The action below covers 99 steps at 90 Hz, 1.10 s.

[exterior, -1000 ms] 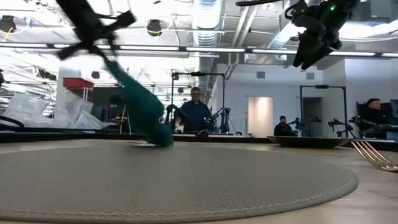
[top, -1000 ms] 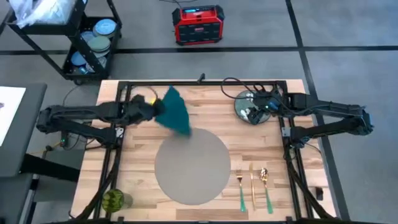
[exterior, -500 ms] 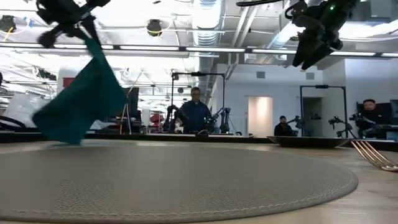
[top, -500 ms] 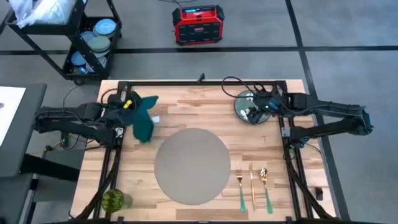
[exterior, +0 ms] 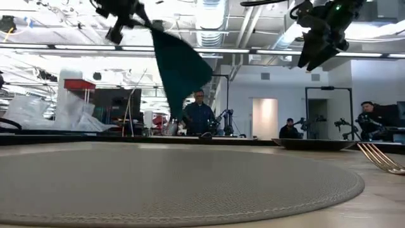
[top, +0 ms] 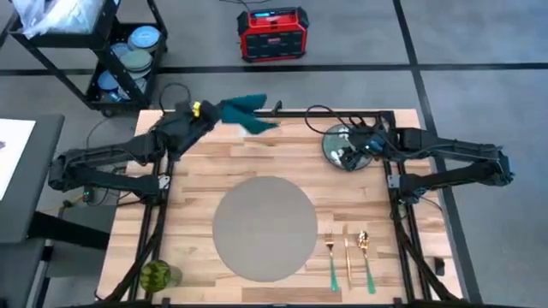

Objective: Set table place
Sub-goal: Fold the blue table napkin

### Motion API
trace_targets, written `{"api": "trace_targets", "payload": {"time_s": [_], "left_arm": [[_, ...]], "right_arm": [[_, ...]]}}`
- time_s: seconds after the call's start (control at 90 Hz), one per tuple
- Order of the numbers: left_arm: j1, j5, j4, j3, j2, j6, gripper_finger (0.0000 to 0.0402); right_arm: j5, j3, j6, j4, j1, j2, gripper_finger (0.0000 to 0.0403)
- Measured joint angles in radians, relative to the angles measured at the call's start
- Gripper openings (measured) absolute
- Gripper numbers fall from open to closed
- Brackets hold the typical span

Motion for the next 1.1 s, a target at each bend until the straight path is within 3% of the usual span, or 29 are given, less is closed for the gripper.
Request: {"api": "trace_targets", "payload": {"time_s": [0.167, 0.311, 0.467, 0.611, 0.733, 1.1], "left_arm": [[-0.105, 0.015, -0.14, -0.172, 0.018, -0.202, 0.0], [-0.211, 0.094, -0.131, -0.417, 0.031, -0.599, 0.0], [-0.316, 0.079, -0.042, -0.584, 0.026, -0.958, 0.0], [-0.323, 0.043, 0.046, -0.595, 0.016, -0.955, 0.0], [-0.323, 0.033, 0.14, -0.584, 0.007, -0.829, 0.0], [-0.324, 0.068, -0.206, -0.585, -0.029, -0.897, 0.0]], "right_arm": [[0.0, 0.0, 0.0, 0.002, -0.001, 0.0, 0.0235], [0.0, 0.0, 0.0, 0.003, -0.001, 0.0, 0.0235], [0.0, 0.0, -0.001, 0.003, -0.001, 0.0, 0.0235], [0.0, 0.0, -0.002, 0.003, -0.001, 0.0, 0.0235], [0.0, 0.0, -0.003, 0.003, -0.001, 0.0, 0.0235], [0.0, 0.0, -0.002, 0.0, -0.001, 0.0, 0.0235]]}}
